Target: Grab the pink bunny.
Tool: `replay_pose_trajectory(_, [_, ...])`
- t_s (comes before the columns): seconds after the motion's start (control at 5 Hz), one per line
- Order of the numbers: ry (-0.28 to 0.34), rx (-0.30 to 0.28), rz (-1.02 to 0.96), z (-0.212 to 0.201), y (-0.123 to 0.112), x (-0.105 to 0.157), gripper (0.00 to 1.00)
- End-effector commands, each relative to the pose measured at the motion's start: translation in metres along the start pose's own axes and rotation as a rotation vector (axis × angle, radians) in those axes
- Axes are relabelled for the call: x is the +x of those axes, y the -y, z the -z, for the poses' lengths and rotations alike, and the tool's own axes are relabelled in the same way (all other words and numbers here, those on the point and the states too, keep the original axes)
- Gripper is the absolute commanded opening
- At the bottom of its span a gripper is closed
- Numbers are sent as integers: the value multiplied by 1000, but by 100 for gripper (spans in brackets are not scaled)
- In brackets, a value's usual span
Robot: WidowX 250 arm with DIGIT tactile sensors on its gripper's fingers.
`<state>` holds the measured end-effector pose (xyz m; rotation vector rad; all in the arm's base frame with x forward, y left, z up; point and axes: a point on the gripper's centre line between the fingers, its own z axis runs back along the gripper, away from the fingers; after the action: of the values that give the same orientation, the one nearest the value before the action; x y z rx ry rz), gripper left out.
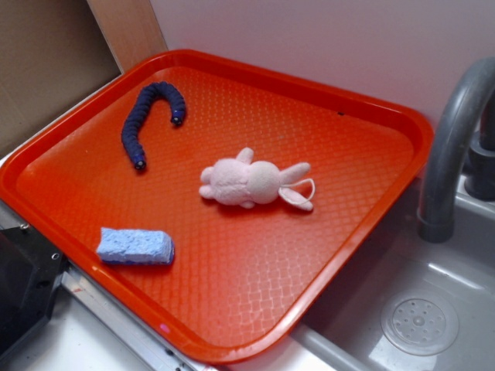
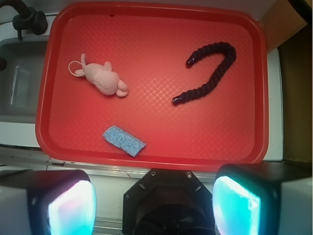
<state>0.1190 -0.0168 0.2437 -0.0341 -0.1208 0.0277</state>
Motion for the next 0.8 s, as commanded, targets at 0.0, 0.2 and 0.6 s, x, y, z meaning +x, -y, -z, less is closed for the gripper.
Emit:
replay_pose_trajectory(0.0, [0,0,0,0,0,0,100])
replay_pose_trajectory(0.2, [76,-74,91,18,7,20,100])
replay_pose_trajectory(0.6, [167,-17,236,48,33,61,100])
